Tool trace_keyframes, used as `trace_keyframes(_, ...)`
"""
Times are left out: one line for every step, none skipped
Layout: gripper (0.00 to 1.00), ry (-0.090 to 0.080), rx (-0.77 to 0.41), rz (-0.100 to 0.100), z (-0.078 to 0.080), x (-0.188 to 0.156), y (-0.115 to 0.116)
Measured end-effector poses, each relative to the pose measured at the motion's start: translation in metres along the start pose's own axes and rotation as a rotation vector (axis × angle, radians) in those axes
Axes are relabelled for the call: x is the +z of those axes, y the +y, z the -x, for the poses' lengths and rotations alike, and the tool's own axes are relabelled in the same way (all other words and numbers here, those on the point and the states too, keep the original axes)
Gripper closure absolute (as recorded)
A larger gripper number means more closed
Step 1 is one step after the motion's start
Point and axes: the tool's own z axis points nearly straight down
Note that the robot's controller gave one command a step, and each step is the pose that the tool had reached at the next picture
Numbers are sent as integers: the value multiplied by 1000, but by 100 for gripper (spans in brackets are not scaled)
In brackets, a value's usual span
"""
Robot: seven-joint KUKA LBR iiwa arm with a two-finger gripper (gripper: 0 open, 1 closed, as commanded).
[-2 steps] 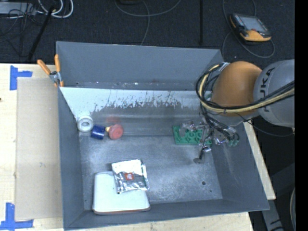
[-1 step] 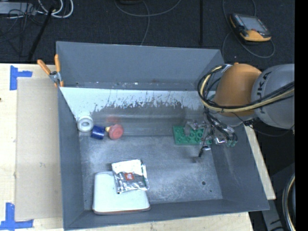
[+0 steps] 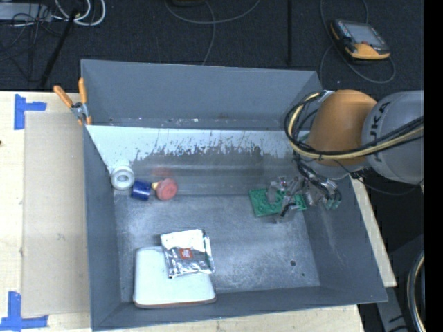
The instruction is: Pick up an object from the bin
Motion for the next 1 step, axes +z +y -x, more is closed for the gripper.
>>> trace_keyframes(100,0,-454,-1,-29,-198,38)
